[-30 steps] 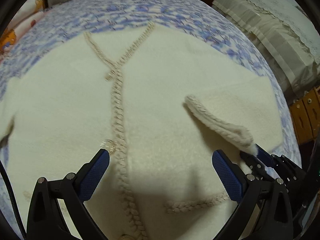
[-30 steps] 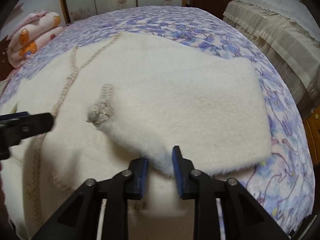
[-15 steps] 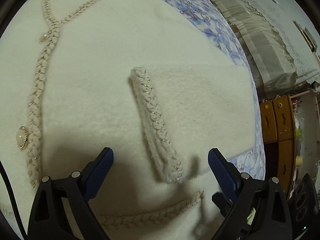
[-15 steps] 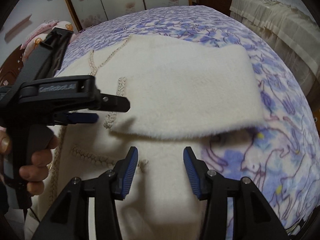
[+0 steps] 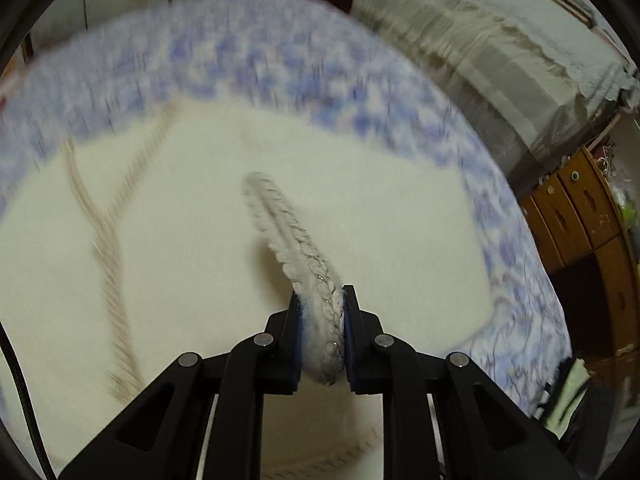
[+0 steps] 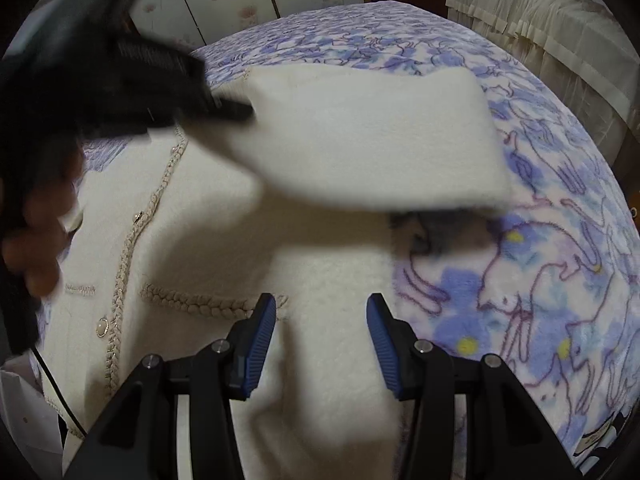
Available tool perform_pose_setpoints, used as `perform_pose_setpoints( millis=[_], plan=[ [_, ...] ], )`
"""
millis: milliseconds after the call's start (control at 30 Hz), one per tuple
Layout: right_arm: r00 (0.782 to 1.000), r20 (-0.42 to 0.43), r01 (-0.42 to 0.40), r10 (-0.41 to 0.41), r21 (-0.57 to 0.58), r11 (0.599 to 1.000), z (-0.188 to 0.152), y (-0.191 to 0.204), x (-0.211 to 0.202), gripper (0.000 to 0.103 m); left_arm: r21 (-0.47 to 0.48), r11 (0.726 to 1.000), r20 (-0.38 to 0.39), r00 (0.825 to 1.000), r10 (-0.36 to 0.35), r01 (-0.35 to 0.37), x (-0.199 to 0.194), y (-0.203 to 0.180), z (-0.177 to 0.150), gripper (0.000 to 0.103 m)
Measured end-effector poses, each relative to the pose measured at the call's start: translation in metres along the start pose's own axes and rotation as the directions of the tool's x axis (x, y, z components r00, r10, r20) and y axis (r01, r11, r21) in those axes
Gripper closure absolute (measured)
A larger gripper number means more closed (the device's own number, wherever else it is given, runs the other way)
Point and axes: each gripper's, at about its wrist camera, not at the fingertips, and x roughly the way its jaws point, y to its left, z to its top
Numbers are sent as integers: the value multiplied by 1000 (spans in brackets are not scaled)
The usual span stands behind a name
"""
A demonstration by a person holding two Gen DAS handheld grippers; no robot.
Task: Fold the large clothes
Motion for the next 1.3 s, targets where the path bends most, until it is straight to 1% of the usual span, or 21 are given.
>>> perform_pose_setpoints(
  millis=[100, 200, 267, 300, 400, 433, 467, 533, 600, 633, 733, 767, 833, 933, 1033, 1067, 1100, 1133, 1167, 1267, 1300],
  plan=[
    [1000, 9, 3, -3, 15, 1000, 2, -2, -3, 55, 18, 997, 157, 985, 69, -72, -46, 9, 31, 89],
    [1000, 11, 3, -3, 31, 1000, 4, -4, -3, 55, -21, 986, 257, 952, 167, -167, -79, 38, 47, 89],
    [1000, 6, -3, 2, 39, 999, 4, -5, -2, 55, -44, 978, 268, 941, 209, -204, -89, 66, 47, 89],
    [1000, 3, -3, 3, 40, 999, 4, -5, -1, 55, -68, 965, 253, 931, 263, -254, -91, 78, 43, 89],
    [1000, -14, 3, -2, 37, 999, 5, -4, 3, 55, -108, 935, 188, 917, 352, -337, -79, 121, 20, 88],
    [1000, -22, 5, -4, 36, 999, 6, -5, 6, 55, -113, 931, 164, 917, 363, -348, -76, 138, 6, 88],
    [999, -31, 9, -8, 37, 999, 7, -6, 9, 55, -124, 927, 107, 924, 368, -355, -63, 155, -6, 87],
    [999, -42, 12, -10, 40, 999, 10, -6, 12, 55, -141, 932, -3, 942, 336, -333, -42, 180, -28, 86],
    [999, -43, 11, -10, 43, 999, 17, -7, 14, 55, -170, 927, -102, 941, 321, -335, -20, 201, -46, 76],
    [999, -38, 13, -12, 46, 999, 22, -8, 14, 55, -200, 920, -137, 940, 313, -336, -12, 212, -53, 68],
    [1000, -16, 13, -12, 56, 998, 45, -11, 14, 55, -315, 914, -146, 965, 219, -255, -5, 240, -57, 57],
    [1000, -7, 10, -10, 61, 998, 54, -13, 15, 52, -362, 904, -136, 972, 189, -227, -4, 251, -57, 51],
    [1000, 12, 1, -2, 74, 997, 77, -18, 18, 46, -422, 887, -107, 982, 154, -185, 0, 268, -53, 44],
    [1000, 26, -6, 3, 95, 995, 115, -25, 30, 43, -443, 882, -104, 986, 129, -163, 16, 281, -42, 43],
    [1000, 13, 22, -23, 110, 994, 153, -32, 52, 43, -420, 896, -105, 989, 108, -143, 29, 281, -33, 44],
    [999, 4, 35, -36, 114, 993, 165, -34, 63, 43, -394, 909, -102, 989, 104, -137, 33, 277, -29, 50],
    [999, -7, 50, -50, 117, 992, 175, -36, 72, 43, -361, 921, -108, 988, 112, -144, 36, 271, -25, 59],
    [998, -19, 65, -63, 122, 990, 184, -39, 83, 43, -332, 930, -116, 985, 125, -157, 39, 267, -20, 79],
    [997, -35, 73, -69, 128, 989, 192, -43, 95, 43, -307, 937, -121, 983, 134, -166, 41, 265, -17, 90],
    [995, -87, 71, -58, 161, 984, 205, -54, 128, 44, -232, 953, -89, 980, 176, -193, 36, 254, -2, 91],
    [995, -96, 53, -36, 177, 983, 206, -57, 135, 48, -211, 956, -71, 979, 193, -203, 33, 250, 5, 91]
  ],
)
